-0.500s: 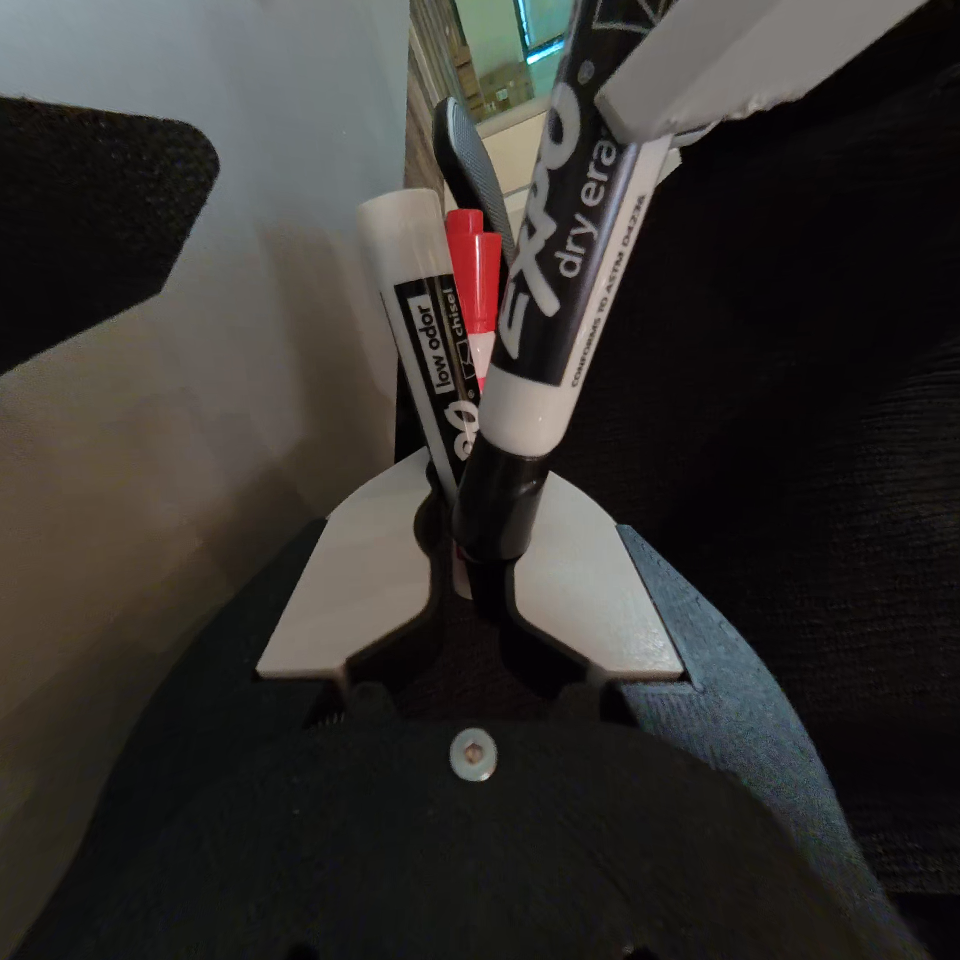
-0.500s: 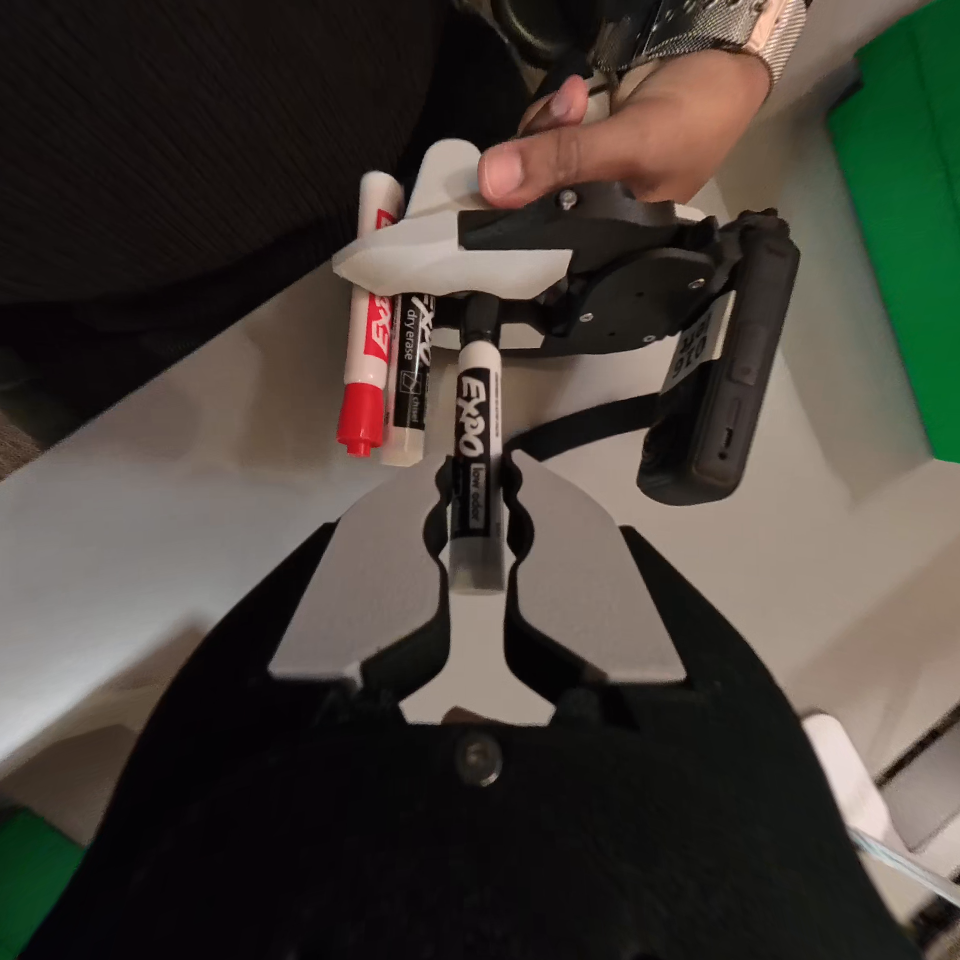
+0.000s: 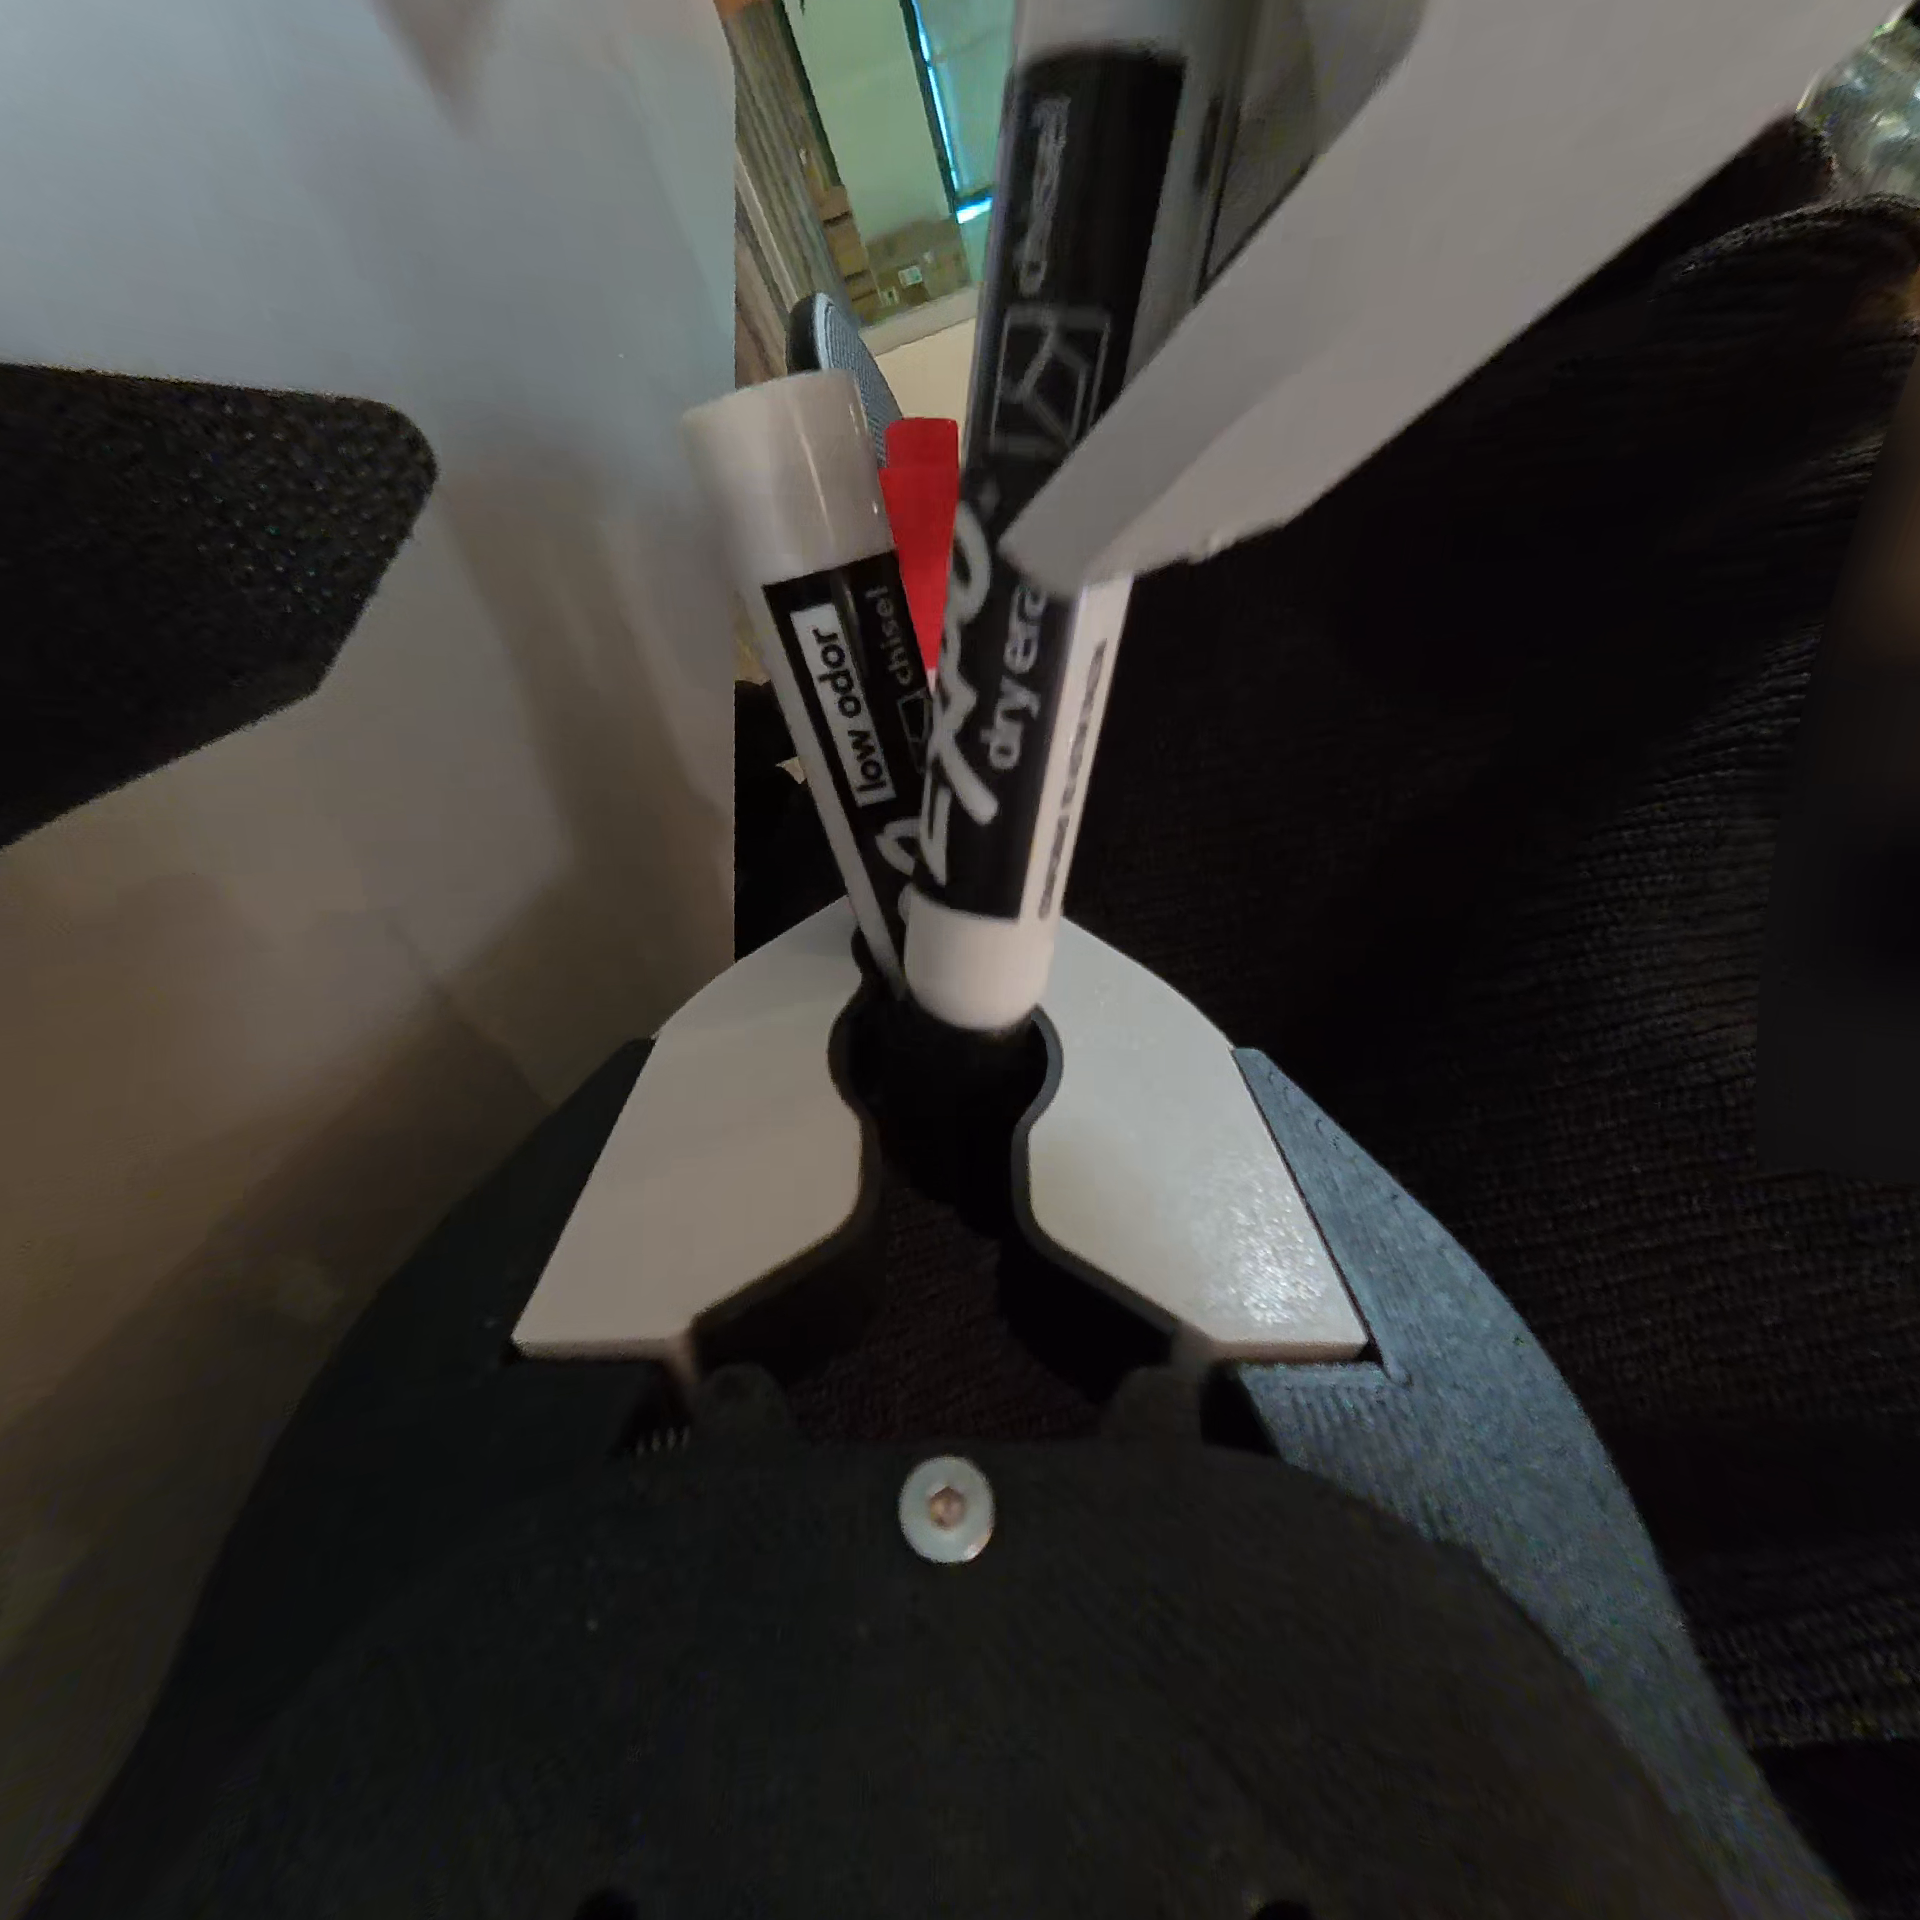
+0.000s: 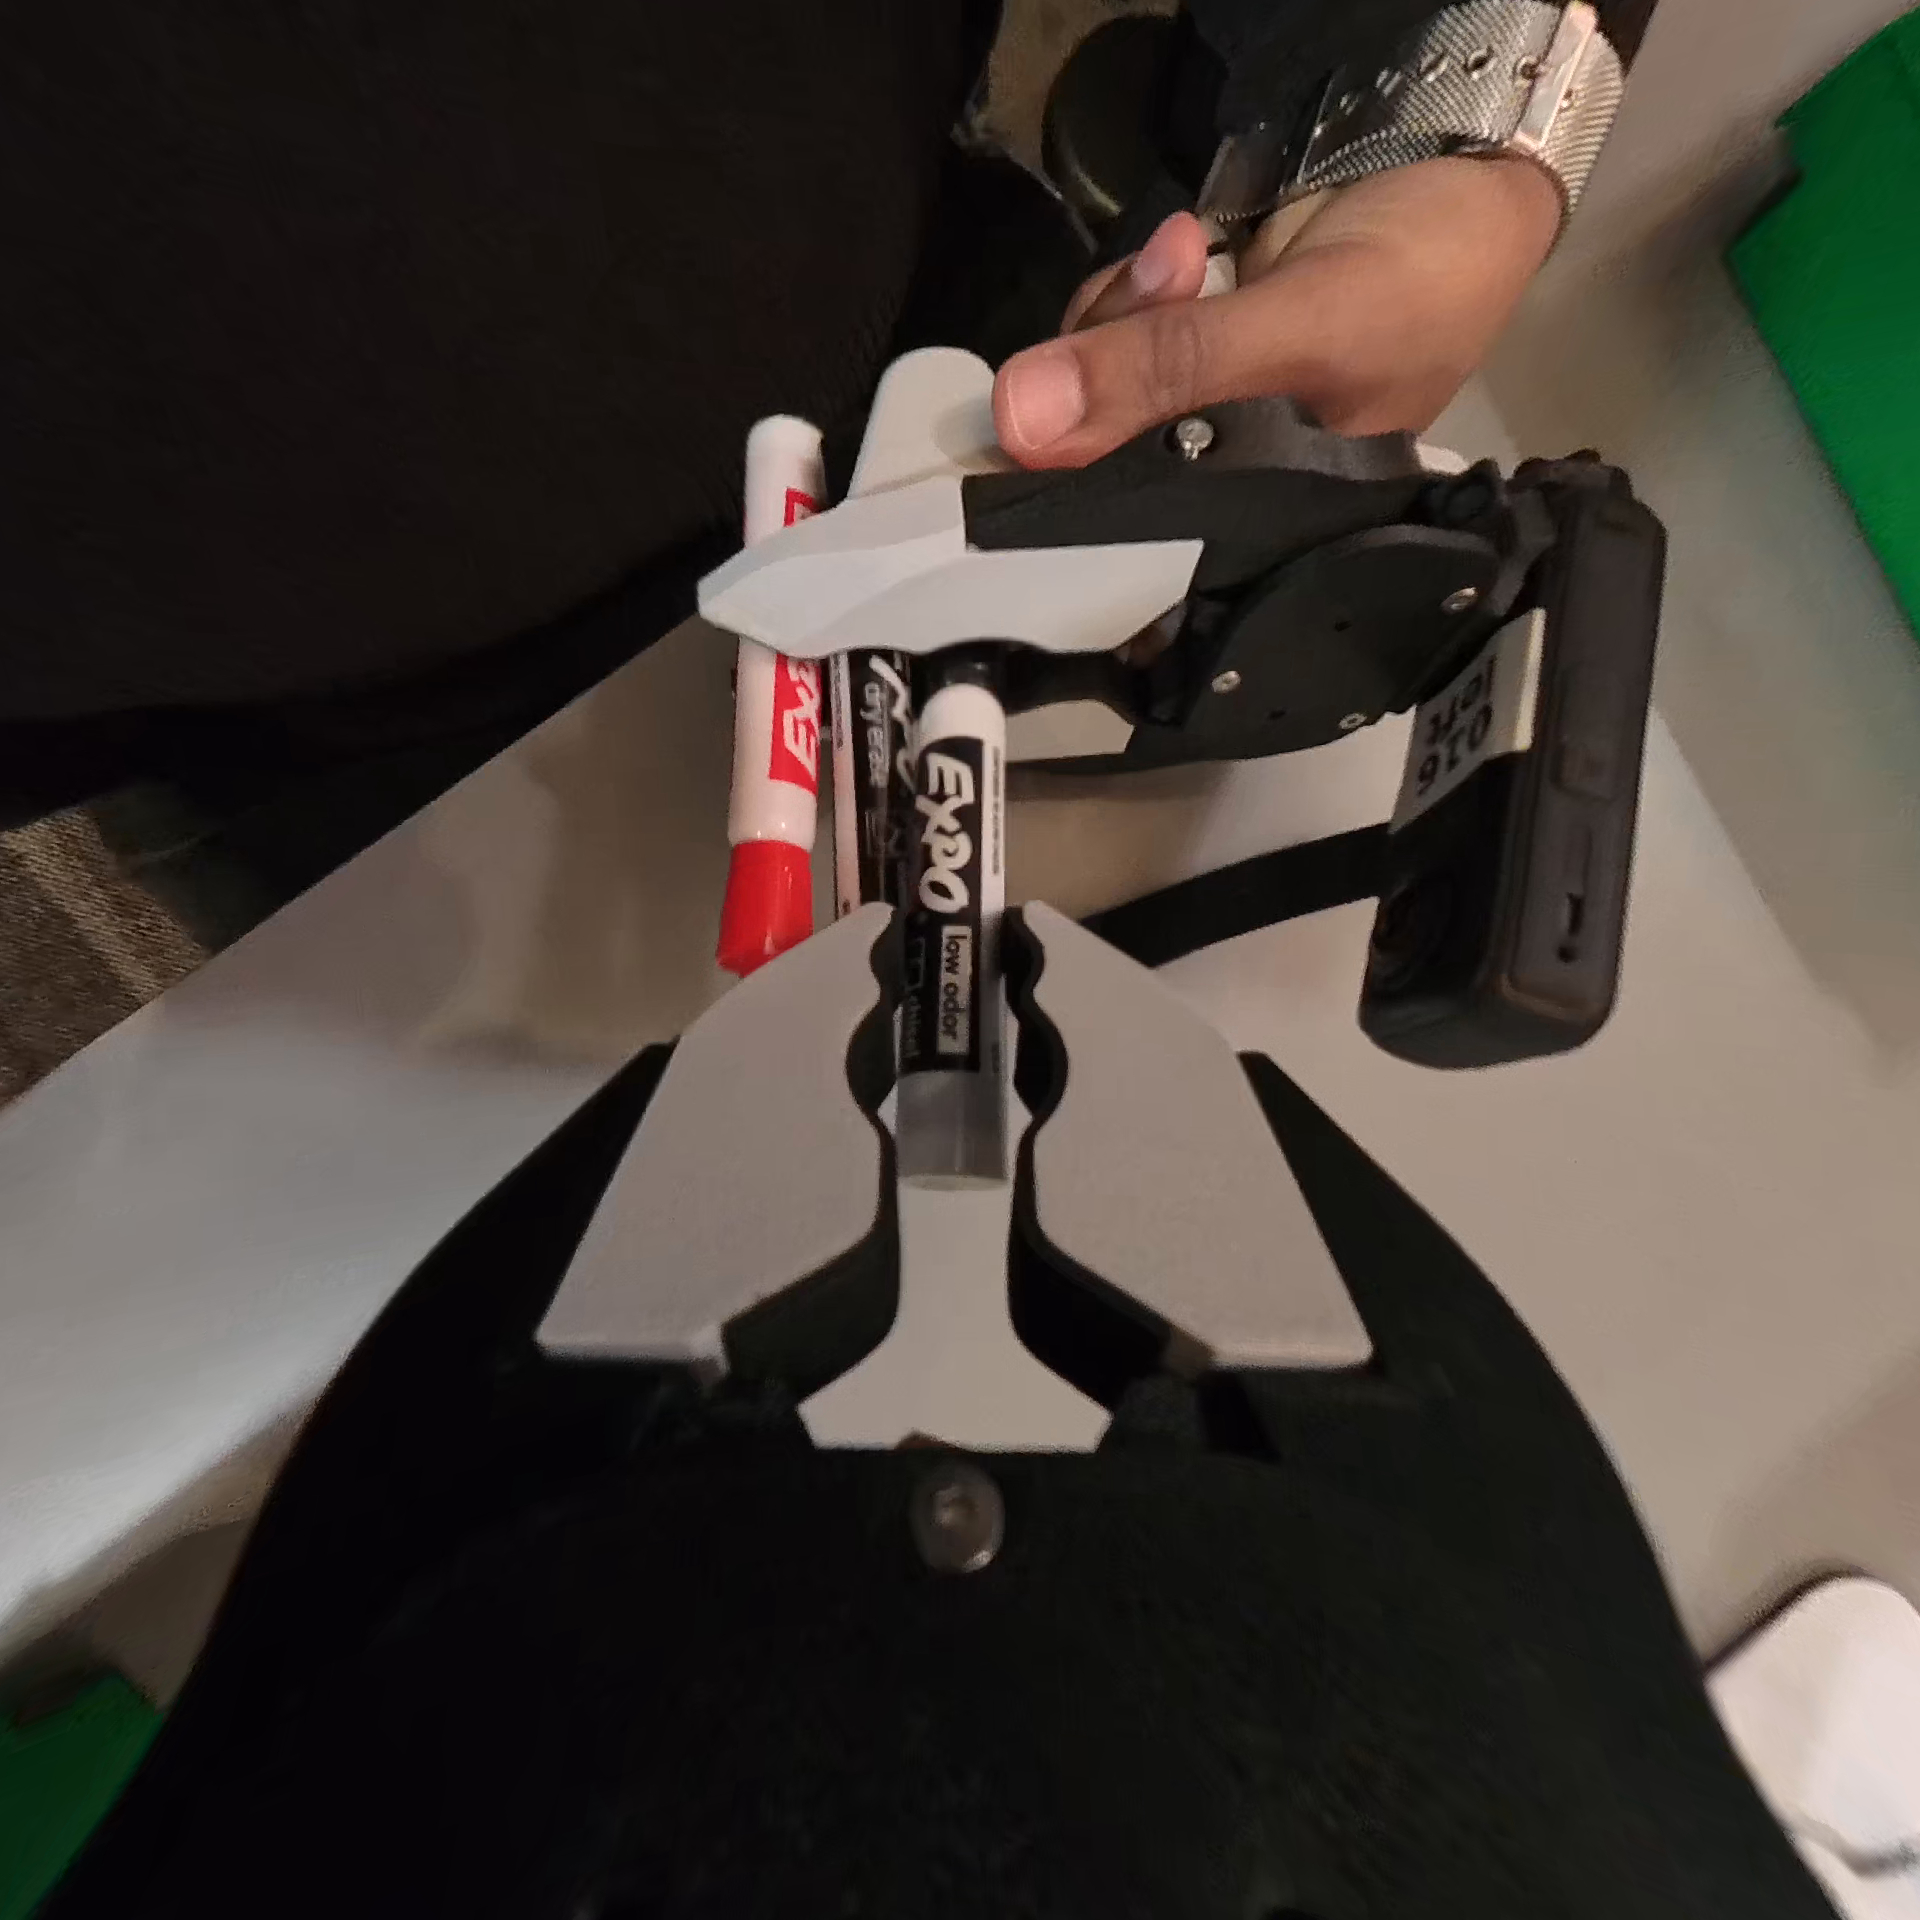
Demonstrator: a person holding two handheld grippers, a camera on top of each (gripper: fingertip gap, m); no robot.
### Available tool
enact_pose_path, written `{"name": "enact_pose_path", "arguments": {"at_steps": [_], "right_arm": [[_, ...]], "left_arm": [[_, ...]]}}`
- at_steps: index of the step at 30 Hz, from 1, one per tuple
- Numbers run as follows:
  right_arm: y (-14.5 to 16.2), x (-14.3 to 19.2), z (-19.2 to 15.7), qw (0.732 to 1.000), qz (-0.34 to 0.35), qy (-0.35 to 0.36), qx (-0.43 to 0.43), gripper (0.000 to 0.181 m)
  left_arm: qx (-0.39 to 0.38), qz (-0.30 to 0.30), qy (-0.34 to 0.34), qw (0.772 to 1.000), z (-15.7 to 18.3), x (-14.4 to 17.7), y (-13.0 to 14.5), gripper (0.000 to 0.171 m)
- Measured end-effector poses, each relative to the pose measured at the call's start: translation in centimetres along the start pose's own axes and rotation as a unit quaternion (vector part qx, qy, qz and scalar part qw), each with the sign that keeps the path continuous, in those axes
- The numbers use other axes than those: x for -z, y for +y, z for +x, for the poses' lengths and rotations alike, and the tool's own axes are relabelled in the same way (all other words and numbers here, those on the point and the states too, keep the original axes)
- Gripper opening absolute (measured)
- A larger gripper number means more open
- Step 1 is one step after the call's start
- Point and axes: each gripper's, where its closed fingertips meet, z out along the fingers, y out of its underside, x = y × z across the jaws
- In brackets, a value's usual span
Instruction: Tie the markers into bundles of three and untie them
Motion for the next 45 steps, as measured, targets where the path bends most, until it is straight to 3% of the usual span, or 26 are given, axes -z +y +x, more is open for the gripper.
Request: {"name": "enact_pose_path", "arguments": {"at_steps": [9,17,21,24,26,28,29,35,38,41,45], "right_arm": [[-0.3,-2.7,0.2,0.998,-0.003,-0.067,-0.017,0.018],[-1.7,-1.5,0.6,0.995,0.031,-0.072,-0.055,0.031],[-2.0,0.1,2.0,0.994,0.062,-0.029,-0.086,0.035],[-1.2,2.2,4.5,0.982,0.096,0.047,-0.159,0.041],[0.8,3.8,6.9,0.955,0.110,0.133,-0.239,0.033],[3.5,5.3,8.9,0.902,0.120,0.236,-0.340,0.006],[4.7,5.8,9.2,0.874,0.124,0.283,-0.376,0.000],[9.0,3.0,6.0,0.771,0.123,0.430,-0.454,0.000],[9.4,1.2,4.5,0.728,0.152,0.435,-0.508,0.000],[8.3,1.0,4.5,0.680,0.249,0.431,-0.538,0.000],[7.1,1.2,4.9,0.671,0.337,0.392,-0.532,0.000]], "left_arm": [[-0.001,-0.001,0.001,1.000,0.1,-0.2,0.0,0.020],[-0.013,0.002,-0.007,1.000,0.1,-0.1,-0.1,0.020],[-0.020,0.004,-0.011,1.000,0.2,-0.1,-0.1,0.020],[-0.025,0.008,-0.012,1.000,0.3,0.0,-0.2,0.020],[-0.026,0.013,-0.011,1.000,0.4,0.0,-0.4,0.020],[-0.026,0.018,-0.011,0.999,0.4,0.1,-0.5,0.020],[-0.025,0.021,-0.013,0.999,0.4,0.2,-0.7,0.020],[-0.012,0.040,-0.014,0.999,0.2,0.4,-1.2,0.020],[-0.003,0.049,-0.019,0.999,0.1,0.3,-1.4,0.021],[-0.002,0.051,-0.016,0.999,0.3,0.0,-1.3,0.020],[-0.001,0.058,-0.016,0.998,0.5,-0.4,-1.4,0.020]]}}
